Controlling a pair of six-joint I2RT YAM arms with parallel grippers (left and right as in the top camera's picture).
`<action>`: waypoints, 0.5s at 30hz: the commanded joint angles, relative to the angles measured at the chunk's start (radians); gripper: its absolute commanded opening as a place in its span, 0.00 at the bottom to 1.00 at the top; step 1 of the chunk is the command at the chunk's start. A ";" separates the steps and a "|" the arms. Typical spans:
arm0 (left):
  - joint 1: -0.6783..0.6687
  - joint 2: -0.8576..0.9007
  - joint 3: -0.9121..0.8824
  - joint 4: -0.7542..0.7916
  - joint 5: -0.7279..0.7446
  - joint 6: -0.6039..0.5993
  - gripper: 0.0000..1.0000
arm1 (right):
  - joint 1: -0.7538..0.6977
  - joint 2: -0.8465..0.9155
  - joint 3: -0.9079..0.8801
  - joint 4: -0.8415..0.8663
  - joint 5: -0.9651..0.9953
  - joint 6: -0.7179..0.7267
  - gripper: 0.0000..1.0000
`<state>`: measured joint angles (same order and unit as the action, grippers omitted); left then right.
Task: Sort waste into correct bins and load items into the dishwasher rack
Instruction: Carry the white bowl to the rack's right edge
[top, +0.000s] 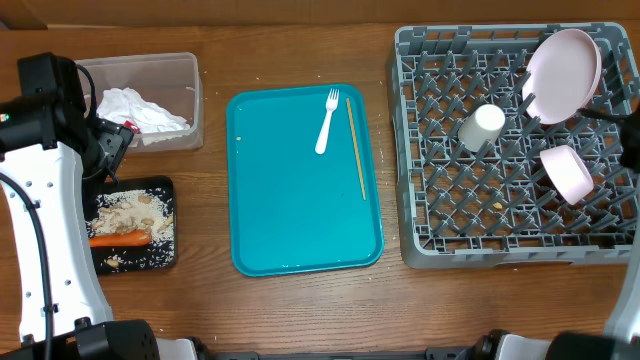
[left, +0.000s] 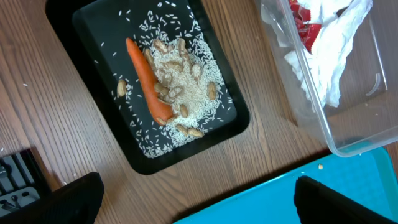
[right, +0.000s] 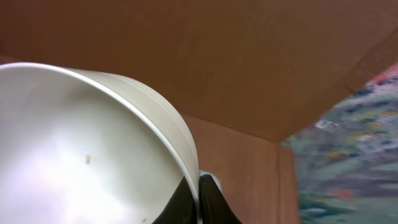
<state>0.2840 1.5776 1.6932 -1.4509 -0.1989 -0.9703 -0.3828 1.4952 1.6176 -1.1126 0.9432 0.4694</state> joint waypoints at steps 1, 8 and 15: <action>0.003 0.005 0.000 -0.003 -0.011 -0.018 1.00 | -0.041 0.068 0.004 0.000 0.043 -0.007 0.04; 0.003 0.005 0.000 -0.003 -0.011 -0.018 1.00 | -0.074 0.210 0.003 0.013 0.153 -0.029 0.04; 0.003 0.005 0.000 -0.003 -0.011 -0.018 1.00 | -0.095 0.303 0.003 0.091 0.225 -0.041 0.04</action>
<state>0.2840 1.5776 1.6932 -1.4513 -0.1989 -0.9703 -0.4652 1.7790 1.6173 -1.0458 1.0832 0.4370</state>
